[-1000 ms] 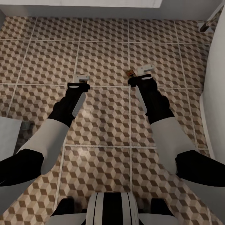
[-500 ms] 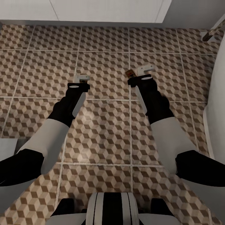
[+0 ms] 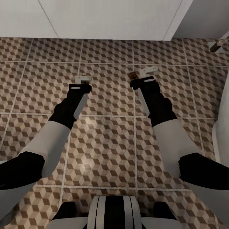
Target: Take the four mousetraps from the cabinet in the bathroom and place them on the bathroom floor. Make sure all four end up on the same floor surface, and ensure that at least two of them are either under or directly next to the same bathroom sink.
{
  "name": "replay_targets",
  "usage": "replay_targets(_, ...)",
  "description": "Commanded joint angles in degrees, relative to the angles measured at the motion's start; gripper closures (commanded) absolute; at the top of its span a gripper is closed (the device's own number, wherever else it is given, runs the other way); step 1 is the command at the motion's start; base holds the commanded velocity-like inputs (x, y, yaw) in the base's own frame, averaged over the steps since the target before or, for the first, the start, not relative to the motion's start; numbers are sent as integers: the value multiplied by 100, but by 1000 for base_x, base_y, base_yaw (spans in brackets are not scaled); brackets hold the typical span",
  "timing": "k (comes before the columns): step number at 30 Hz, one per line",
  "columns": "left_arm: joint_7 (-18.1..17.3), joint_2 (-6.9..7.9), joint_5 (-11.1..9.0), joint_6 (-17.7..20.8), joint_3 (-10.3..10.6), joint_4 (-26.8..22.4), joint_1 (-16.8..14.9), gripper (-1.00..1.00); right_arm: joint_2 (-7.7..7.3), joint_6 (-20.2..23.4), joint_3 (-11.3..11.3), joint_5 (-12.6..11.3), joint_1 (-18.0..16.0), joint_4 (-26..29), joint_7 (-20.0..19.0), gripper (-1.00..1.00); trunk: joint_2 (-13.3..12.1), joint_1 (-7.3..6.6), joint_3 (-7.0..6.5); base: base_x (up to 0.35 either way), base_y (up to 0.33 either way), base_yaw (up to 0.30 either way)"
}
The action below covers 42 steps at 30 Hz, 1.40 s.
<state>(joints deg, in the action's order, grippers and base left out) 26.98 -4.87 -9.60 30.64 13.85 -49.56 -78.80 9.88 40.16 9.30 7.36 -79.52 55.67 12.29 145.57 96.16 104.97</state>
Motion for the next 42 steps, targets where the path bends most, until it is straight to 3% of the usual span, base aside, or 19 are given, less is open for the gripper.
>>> replay_targets(1,70,4,-44,21,22,-7,-3,100,-5,39,10,37,1,-5,18,100,1,3,3,330,93,0)
replay_targets(7,70,4,-42,21,25,-11,-3,100,-2,-66,7,34,0,-293,1,100,1,3,3,149,46,0)
replay_targets(17,70,4,-45,13,23,13,13,100,11,-832,2,36,-2,-1252,22,100,1,3,3,6,2,0)
replay_targets(34,70,25,-59,14,22,34,21,100,11,-922,0,48,-2,-1329,21,100,1,3,3,210,33,0)
replay_targets(42,77,72,-53,-17,21,279,204,100,11,-914,2,46,-2,-1322,19,100,1,3,3,28,15,0)
